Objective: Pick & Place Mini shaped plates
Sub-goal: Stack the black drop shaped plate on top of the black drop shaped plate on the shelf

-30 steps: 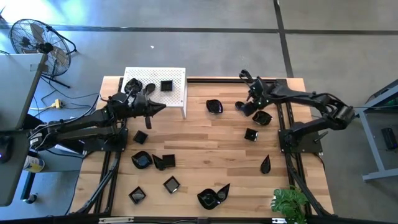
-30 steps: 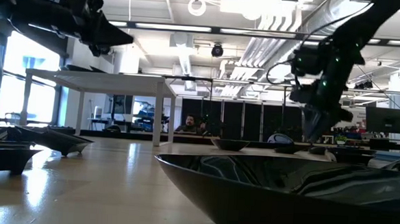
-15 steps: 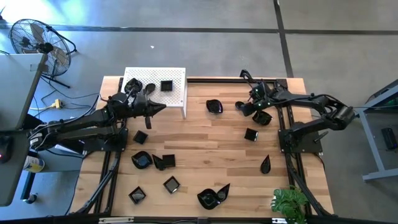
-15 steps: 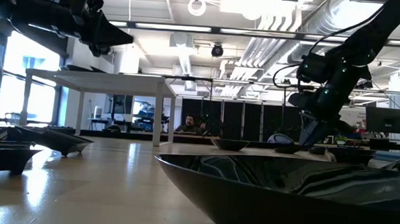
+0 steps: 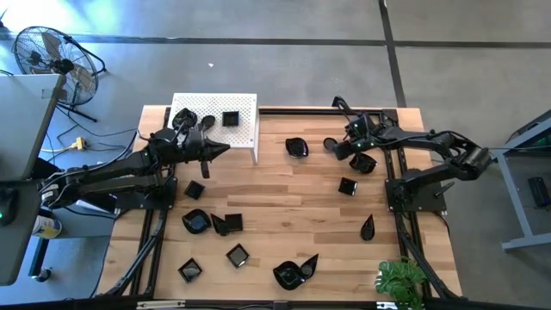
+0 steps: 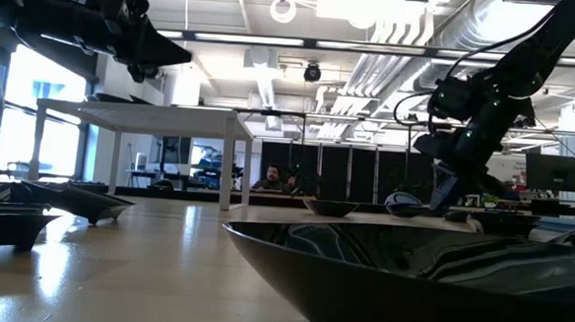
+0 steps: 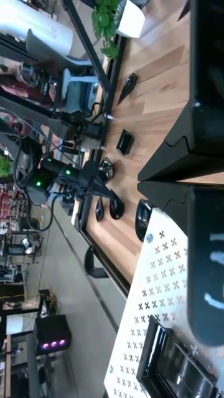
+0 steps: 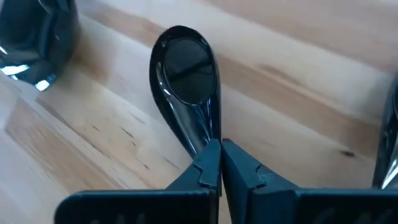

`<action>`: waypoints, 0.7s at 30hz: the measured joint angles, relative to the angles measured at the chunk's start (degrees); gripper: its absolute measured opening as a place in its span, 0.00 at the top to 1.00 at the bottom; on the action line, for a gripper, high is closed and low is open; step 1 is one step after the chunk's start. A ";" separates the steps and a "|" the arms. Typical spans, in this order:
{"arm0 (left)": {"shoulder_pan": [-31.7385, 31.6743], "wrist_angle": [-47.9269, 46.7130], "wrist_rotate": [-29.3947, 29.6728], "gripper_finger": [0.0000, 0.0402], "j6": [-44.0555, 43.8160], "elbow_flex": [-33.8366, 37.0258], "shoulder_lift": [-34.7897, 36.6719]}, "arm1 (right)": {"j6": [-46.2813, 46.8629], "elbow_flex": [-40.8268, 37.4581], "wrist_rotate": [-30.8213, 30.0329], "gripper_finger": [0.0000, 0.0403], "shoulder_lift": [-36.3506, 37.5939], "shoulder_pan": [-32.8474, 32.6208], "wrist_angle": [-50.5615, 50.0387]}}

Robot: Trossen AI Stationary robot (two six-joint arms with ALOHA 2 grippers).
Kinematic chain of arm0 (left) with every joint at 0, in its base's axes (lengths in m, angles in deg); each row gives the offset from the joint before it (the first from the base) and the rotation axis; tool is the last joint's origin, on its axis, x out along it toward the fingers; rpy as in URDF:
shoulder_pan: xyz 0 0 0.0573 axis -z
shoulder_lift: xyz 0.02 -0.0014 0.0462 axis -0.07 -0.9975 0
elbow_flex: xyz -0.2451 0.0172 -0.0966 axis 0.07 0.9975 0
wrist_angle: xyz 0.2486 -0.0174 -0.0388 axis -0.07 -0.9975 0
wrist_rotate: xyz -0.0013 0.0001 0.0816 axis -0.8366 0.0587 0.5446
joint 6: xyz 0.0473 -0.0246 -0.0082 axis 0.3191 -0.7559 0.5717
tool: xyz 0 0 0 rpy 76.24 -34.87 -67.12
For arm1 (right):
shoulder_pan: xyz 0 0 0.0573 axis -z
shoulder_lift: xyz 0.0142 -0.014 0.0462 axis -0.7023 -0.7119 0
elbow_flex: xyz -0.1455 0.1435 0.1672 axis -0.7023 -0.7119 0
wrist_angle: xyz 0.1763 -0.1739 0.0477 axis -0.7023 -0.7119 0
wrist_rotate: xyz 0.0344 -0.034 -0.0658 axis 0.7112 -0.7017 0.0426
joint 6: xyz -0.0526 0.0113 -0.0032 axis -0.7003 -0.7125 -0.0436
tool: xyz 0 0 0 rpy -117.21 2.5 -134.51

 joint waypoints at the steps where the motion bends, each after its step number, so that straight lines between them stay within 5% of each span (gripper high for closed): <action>1: 0.00 0.00 0.00 0.99 -0.29 0.00 0.01 | 0.31 0.00 0.00 0.99 0.15 0.00 0.69; 10: -0.07 0.03 0.99 0.99 -6.94 0.00 0.01 | 4.01 0.00 -5.39 1.00 5.12 -5.83 6.03; 21: -0.07 -3.40 3.62 0.84 -11.56 -4.42 -1.22 | 4.58 0.00 -28.87 1.00 10.39 -27.87 20.49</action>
